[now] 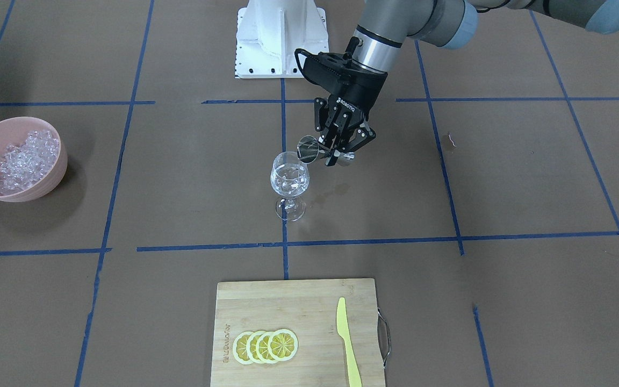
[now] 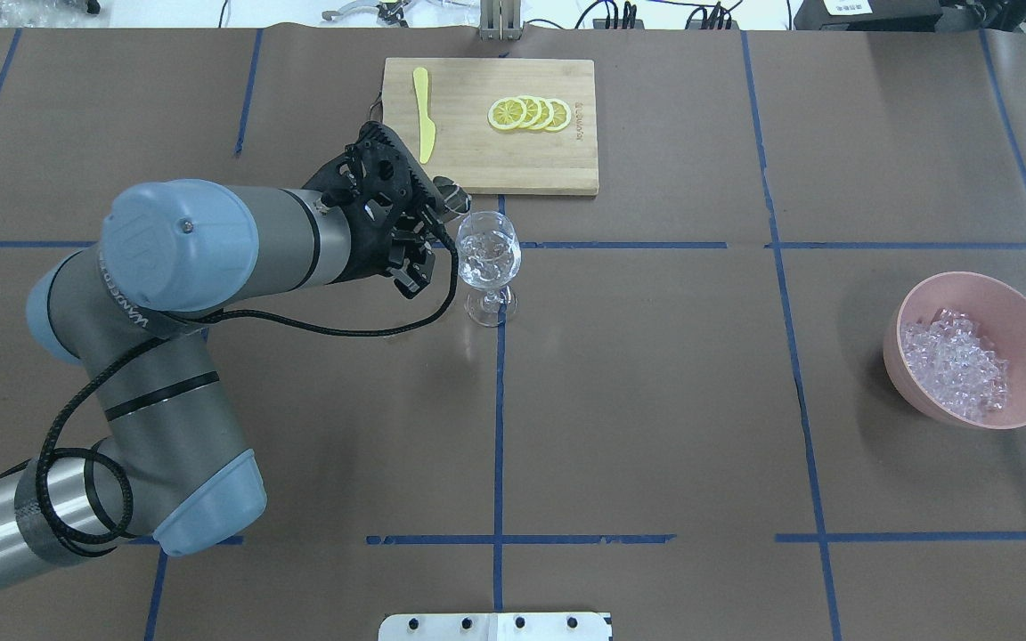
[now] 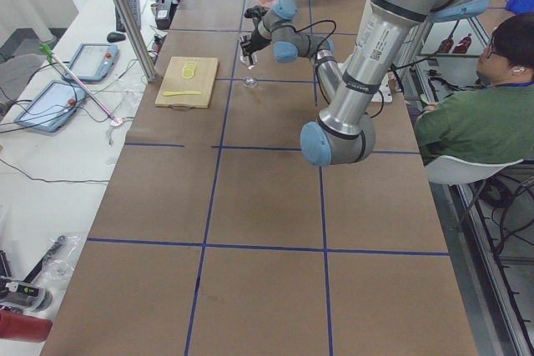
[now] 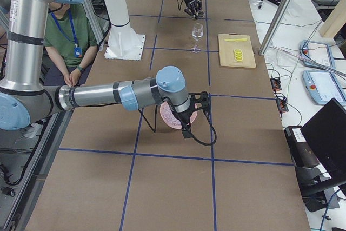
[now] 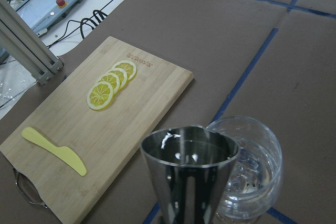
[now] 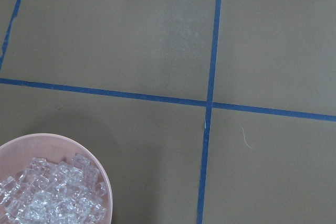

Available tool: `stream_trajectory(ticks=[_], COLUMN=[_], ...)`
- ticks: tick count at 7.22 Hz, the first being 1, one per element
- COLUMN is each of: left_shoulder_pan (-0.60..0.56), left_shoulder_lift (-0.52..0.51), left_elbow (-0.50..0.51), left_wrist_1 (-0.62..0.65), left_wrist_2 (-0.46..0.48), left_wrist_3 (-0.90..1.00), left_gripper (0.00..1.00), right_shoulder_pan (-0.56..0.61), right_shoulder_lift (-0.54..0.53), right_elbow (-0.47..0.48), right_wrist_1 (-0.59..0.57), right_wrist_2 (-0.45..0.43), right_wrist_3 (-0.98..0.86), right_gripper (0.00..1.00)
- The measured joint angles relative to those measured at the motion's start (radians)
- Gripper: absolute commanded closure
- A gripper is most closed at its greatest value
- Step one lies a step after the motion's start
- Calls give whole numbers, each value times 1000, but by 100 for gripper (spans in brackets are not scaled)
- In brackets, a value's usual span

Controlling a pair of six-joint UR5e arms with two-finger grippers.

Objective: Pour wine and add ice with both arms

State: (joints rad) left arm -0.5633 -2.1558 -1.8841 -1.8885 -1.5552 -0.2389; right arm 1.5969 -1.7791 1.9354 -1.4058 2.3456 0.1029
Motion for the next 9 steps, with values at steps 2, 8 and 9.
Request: stream_trajectory(ticks=[2,8,9], left_shoulder_pan=[1,5,9], left_shoulder_lift=[-22,-46,-48], left_elbow=[-1,-13,-14], left_wrist_1=[58,145,157], left_wrist_2=[30,106,130], left_wrist_3=[51,257,292], left_gripper=[100,100,100], right_shoulder_pan=[0,0,0], right_shoulder_lift=[0,0,0], right_elbow=[-2,-4,-4], right_wrist_1=[0,-1,-1], right_wrist_2=[0,1,1], right_wrist_3=[0,1,1], right_gripper=[0,0,0])
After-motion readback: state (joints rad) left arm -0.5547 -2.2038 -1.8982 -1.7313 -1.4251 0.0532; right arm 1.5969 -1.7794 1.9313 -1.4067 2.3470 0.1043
